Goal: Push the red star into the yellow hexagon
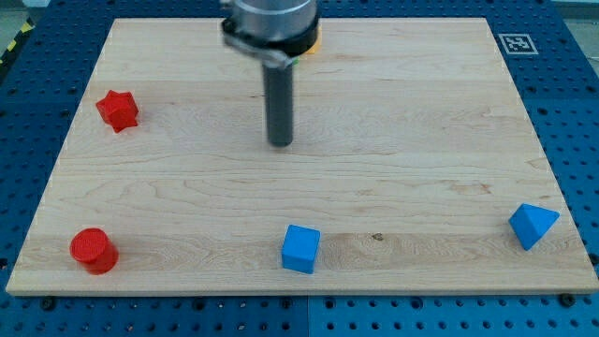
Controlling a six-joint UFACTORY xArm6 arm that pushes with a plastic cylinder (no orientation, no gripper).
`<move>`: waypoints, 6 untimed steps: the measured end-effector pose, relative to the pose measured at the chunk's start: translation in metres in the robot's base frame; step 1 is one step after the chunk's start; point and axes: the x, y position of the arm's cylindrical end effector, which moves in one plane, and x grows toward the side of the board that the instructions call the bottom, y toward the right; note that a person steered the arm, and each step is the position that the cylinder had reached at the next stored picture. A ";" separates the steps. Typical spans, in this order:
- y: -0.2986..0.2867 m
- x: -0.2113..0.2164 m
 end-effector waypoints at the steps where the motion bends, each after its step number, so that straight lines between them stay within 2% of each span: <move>1: -0.050 0.026; 3: -0.179 0.026; 4: -0.228 -0.013; 5: -0.230 -0.047; 6: -0.230 -0.047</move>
